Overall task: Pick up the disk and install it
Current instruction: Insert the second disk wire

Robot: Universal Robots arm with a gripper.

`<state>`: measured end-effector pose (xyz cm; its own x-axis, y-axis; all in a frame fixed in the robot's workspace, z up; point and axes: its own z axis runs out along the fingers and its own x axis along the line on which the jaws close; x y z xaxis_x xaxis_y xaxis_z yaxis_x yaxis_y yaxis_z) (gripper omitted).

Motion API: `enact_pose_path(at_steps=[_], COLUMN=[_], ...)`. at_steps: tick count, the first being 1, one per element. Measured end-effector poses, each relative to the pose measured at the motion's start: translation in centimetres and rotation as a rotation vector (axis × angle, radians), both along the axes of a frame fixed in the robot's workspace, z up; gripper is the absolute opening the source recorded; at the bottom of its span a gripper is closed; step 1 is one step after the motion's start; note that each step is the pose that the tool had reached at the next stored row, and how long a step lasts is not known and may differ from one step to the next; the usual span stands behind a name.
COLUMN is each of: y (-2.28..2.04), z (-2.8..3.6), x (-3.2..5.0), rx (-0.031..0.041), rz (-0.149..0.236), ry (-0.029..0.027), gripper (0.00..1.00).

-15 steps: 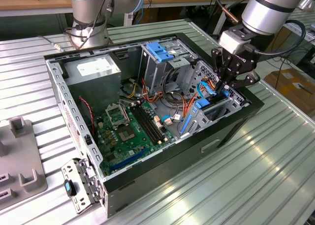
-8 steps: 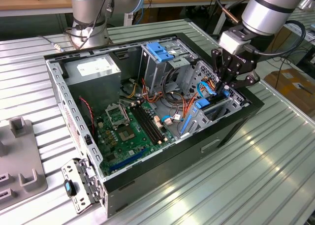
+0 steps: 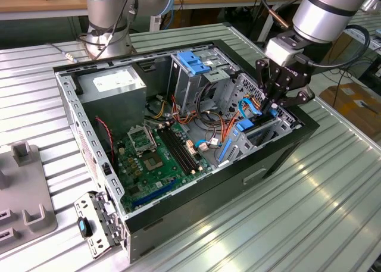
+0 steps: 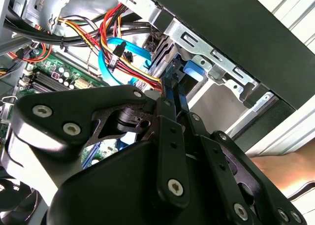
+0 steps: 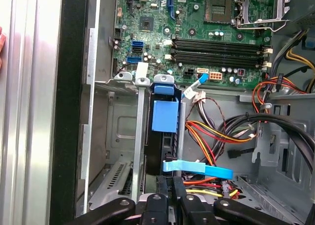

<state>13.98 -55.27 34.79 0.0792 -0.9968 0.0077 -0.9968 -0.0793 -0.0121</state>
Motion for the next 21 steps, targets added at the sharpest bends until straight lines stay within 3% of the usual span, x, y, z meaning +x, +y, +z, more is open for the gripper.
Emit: enact_pose_path(at_steps=[11, 12, 14, 21], y=[-0.11, -0.11, -0.11, -0.18], z=[0.08, 0.08, 0.08, 0.05], x=[0.00, 0.00, -0.01, -0.01], rx=[0.0001, 0.0007, 0.0110, 0.0114], rz=[-0.026, -0.026, -0.026, -0.028], ry=[0.0000, 0.0000, 0.0001, 0.0001], gripper=[0.16, 0.16, 0.16, 0.16])
